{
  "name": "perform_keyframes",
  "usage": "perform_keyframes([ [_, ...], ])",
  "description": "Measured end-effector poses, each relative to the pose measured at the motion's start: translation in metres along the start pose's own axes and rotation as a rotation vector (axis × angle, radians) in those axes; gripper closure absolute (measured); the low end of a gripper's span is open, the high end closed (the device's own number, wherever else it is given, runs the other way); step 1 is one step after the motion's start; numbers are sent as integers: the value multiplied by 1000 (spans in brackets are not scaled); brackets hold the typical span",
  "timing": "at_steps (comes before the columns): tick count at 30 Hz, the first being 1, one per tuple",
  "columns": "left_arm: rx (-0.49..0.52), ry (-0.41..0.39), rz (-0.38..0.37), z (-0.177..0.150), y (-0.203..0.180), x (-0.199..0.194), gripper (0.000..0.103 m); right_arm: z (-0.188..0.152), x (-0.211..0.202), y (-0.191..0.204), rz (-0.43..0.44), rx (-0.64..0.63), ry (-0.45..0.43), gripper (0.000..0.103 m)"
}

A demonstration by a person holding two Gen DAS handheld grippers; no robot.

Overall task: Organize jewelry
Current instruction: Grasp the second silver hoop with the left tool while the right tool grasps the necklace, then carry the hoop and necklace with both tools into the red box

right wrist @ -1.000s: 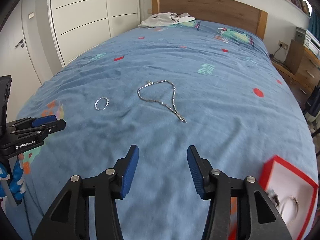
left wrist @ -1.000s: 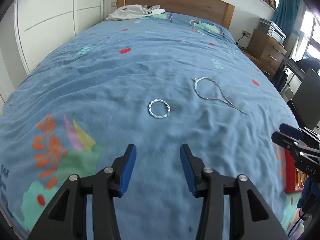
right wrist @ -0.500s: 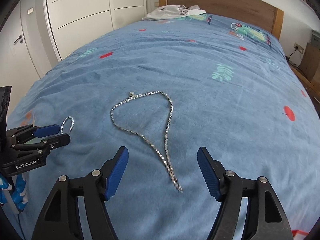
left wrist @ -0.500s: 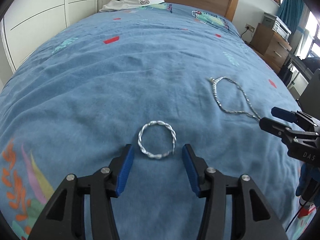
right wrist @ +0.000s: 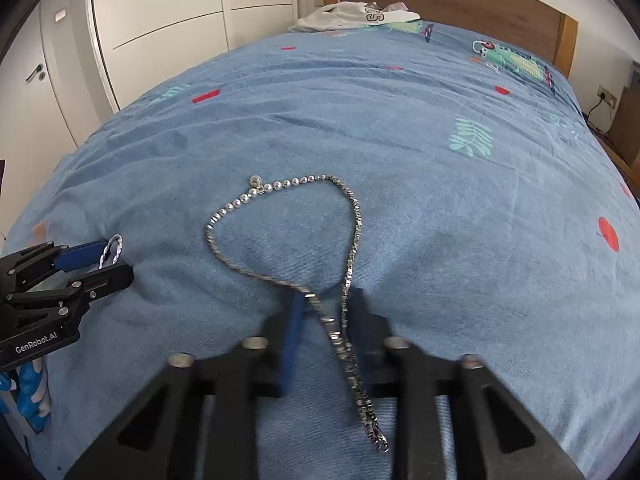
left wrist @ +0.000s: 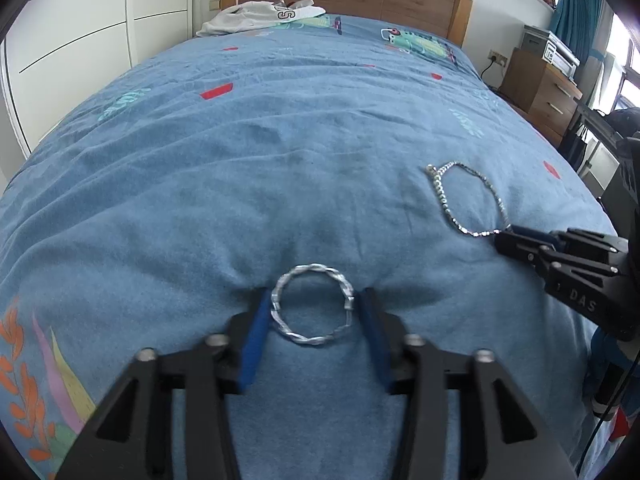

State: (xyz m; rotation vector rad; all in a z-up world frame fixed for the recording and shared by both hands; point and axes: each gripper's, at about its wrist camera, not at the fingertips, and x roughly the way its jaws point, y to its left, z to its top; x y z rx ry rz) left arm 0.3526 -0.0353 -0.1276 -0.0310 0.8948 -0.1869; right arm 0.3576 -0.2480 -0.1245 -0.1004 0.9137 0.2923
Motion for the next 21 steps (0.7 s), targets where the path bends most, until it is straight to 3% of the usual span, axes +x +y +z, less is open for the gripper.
perform_keyframes([
  [9, -12, -13, -29, -8, -9, -22, 66, -21, -30, 18, 27, 63, -47, 99],
  [21, 54, -60, -84, -25, -42, -97, 66, -54, -137, 23, 0, 138, -163, 99],
])
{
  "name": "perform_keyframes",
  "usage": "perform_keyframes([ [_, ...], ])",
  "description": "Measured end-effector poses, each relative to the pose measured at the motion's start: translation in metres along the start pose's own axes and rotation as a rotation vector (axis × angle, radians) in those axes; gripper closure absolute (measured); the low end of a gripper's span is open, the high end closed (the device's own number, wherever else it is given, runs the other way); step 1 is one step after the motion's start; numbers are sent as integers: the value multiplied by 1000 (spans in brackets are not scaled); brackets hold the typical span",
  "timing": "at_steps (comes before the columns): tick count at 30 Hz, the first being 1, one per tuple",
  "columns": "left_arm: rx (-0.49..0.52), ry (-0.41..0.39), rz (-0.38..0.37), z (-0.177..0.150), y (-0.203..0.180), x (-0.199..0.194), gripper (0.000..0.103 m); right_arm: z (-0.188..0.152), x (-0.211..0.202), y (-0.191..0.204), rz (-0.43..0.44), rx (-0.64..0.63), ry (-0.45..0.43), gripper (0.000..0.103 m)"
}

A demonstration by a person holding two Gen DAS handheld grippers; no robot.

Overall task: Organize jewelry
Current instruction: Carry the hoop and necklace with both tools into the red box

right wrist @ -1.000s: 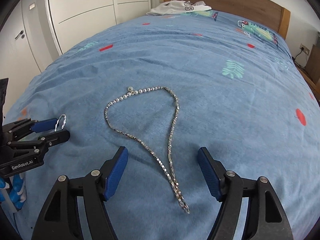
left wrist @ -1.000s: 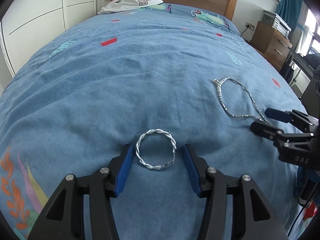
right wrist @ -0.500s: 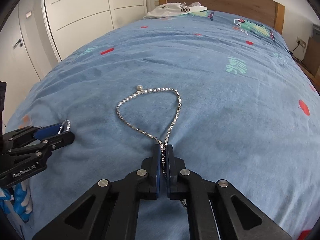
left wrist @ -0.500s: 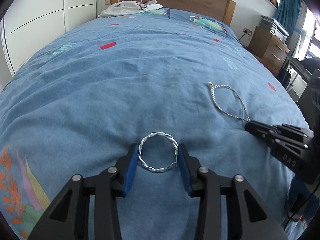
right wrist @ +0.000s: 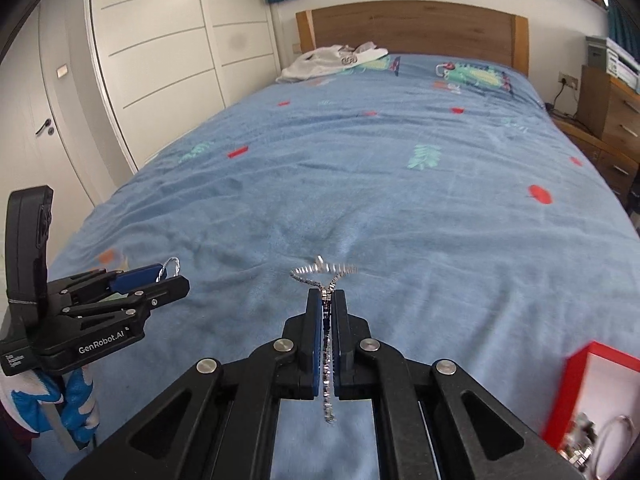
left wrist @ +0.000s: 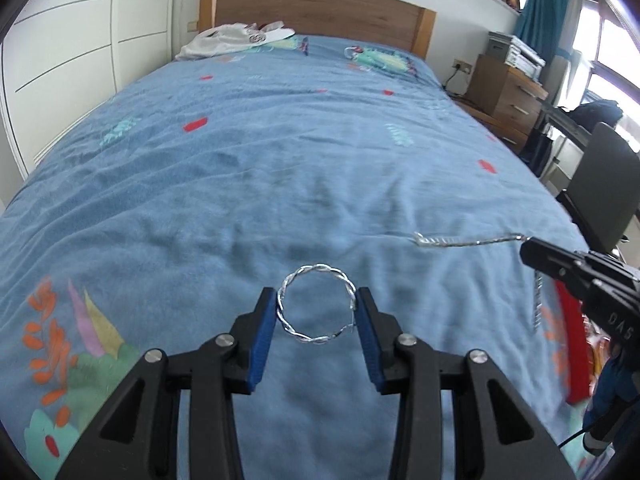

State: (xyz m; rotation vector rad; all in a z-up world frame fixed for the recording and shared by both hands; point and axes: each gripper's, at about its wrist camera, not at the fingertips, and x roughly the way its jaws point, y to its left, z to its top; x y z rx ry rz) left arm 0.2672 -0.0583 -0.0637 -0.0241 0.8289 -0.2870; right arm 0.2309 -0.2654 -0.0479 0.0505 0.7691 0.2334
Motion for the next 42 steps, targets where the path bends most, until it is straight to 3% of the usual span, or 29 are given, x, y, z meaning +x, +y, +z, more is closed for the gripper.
perform_keyframes([
  [9, 66, -55, -83, 1, -56, -60, 66, -7, -110, -14, -93, 13, -111, 99],
  [16, 134, -84, -183, 5, -126, -90, 66, -17, -185, -45, -187, 26, -177, 99],
  [21, 192, -73, -256, 3, -184, -93, 66, -29, -217, -82, -258, 54, -192, 99],
  [26, 258, -40, -310, -3, -244, -78, 66, -50, -225, -123, -309, 105, -175, 99],
  [32, 343, 22, -356, -21, -306, -46, 66, -79, -205, -174, -343, 190, -127, 99],
  [42, 434, 137, -386, -68, -357, -2, 66, -114, -169, -224, -348, 268, -54, 99],
])
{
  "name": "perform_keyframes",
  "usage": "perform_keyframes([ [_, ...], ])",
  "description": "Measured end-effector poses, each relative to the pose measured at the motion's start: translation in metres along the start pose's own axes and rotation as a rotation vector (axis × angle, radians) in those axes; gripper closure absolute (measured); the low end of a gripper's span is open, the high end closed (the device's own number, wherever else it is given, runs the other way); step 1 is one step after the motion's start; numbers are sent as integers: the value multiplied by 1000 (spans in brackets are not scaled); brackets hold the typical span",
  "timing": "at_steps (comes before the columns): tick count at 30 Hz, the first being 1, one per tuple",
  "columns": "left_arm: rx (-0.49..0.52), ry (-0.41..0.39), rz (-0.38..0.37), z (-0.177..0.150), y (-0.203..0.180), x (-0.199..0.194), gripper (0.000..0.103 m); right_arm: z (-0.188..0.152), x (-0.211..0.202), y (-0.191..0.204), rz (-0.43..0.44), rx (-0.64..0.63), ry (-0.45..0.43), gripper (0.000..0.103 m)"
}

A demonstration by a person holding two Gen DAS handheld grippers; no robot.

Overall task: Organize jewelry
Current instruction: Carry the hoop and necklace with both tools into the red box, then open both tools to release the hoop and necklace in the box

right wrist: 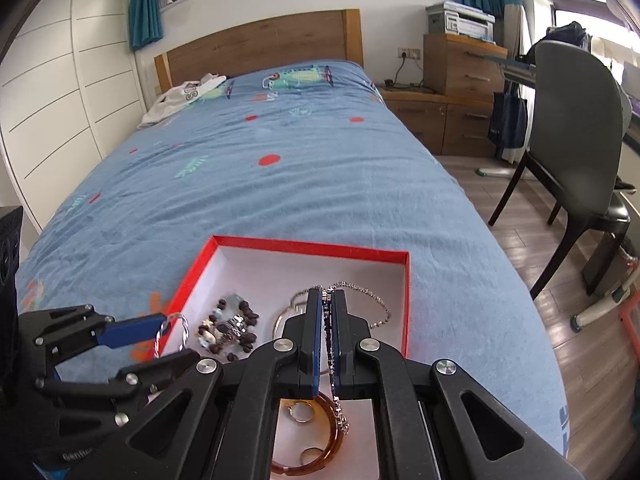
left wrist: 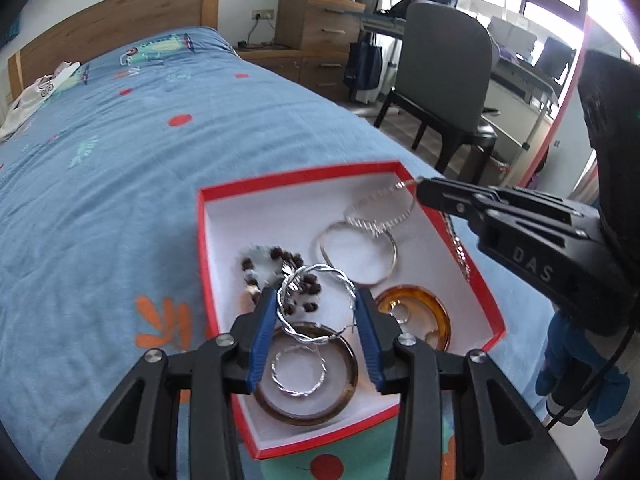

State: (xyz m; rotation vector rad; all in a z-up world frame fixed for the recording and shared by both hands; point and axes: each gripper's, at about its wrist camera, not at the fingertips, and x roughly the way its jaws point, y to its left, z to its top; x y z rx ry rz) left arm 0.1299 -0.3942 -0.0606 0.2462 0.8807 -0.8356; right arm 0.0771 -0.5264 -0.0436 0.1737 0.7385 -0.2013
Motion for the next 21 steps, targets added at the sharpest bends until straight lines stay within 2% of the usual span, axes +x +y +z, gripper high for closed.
perform_keyframes([
  [8, -6, 60, 2, -21, -1, 19, 66, -24, 18, -4, 10, 12, 78, 99],
  [21, -9, 92, 34, -32, 0, 25, 65, -46, 21, -12, -30, 18, 158, 97],
])
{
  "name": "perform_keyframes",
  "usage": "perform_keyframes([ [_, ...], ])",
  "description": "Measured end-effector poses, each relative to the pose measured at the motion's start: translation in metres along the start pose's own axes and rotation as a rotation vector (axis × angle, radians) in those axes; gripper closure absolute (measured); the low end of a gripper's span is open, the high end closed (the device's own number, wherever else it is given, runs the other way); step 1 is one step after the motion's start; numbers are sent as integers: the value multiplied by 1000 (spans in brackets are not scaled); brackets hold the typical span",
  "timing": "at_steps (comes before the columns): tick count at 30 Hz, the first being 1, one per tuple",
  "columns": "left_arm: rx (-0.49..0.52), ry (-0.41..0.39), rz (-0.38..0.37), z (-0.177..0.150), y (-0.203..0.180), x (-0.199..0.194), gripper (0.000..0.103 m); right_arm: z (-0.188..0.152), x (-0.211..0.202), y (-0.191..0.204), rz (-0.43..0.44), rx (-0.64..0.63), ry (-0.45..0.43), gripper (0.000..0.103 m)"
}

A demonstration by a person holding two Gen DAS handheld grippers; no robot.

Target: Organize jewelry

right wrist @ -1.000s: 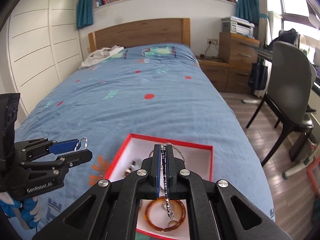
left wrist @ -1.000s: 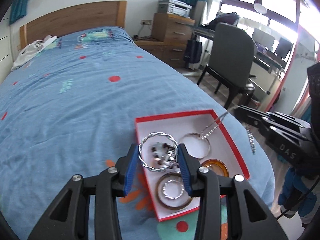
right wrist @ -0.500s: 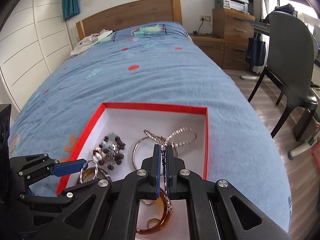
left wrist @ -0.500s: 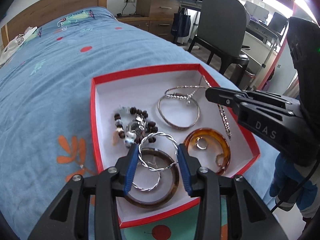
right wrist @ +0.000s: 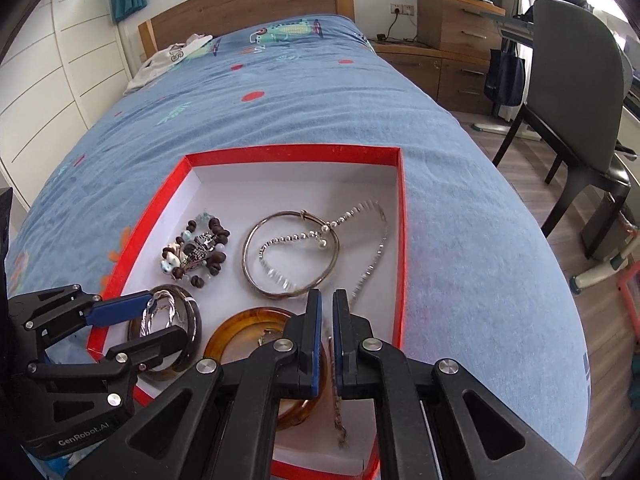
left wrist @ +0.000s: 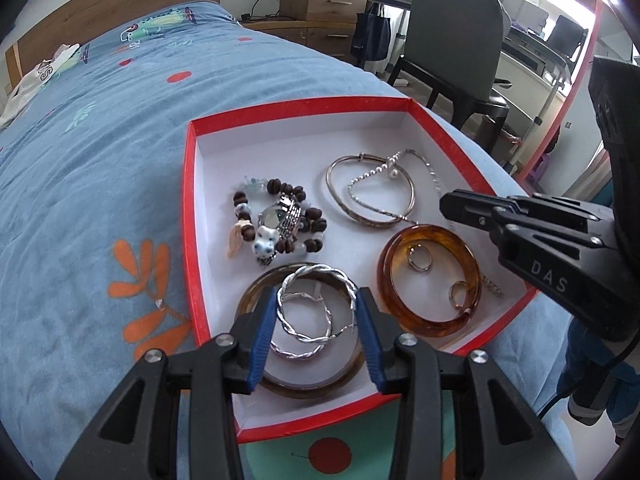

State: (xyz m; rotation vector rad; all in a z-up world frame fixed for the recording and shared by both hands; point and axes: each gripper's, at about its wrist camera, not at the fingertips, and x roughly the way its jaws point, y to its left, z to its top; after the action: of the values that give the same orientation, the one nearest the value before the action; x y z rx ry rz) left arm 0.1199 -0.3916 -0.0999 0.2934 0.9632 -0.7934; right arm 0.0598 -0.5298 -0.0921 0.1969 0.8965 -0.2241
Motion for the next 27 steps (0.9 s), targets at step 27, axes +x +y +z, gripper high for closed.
perform_keyframes([
  [27, -4, -41, 17, -4, -5, -51, 64, -10, -51, 10, -20, 22, -53, 67],
])
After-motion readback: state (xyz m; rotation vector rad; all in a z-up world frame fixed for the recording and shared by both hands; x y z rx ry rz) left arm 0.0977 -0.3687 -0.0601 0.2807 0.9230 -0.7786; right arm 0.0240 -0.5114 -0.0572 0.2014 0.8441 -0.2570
